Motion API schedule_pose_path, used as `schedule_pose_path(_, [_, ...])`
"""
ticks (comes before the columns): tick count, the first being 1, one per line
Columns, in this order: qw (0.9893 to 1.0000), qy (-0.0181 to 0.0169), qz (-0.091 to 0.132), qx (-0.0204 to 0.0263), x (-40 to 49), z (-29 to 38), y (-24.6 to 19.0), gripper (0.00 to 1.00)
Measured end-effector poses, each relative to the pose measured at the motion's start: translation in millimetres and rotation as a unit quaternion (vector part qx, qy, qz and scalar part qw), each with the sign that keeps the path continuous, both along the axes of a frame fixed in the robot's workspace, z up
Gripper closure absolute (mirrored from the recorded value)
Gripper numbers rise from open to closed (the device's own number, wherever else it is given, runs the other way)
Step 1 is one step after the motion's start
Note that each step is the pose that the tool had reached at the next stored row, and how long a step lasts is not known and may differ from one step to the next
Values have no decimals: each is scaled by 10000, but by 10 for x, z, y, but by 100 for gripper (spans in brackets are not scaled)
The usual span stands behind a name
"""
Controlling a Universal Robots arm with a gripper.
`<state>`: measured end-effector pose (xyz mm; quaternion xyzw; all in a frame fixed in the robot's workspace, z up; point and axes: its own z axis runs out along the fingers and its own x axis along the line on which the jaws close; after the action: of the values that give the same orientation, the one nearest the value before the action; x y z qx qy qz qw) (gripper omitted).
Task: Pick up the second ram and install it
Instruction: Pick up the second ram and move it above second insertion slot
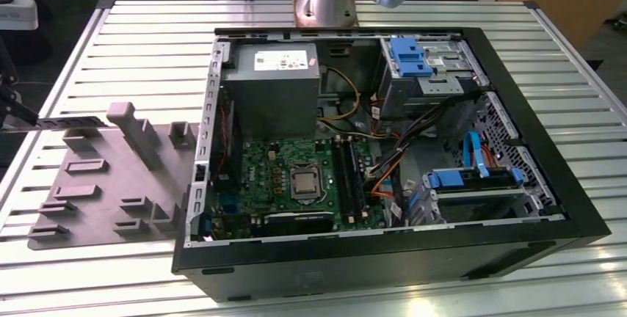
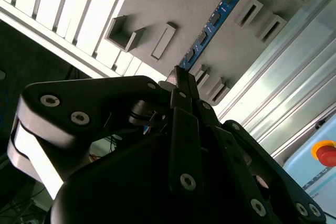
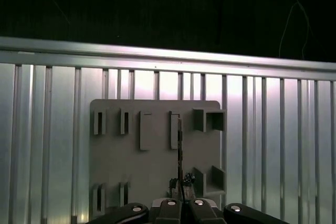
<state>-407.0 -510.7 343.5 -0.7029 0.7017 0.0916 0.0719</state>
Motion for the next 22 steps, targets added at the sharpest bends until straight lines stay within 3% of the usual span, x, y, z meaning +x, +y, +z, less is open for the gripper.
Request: schedule_pose_path(22, [10000, -4, 1, 42, -2, 73, 0, 88])
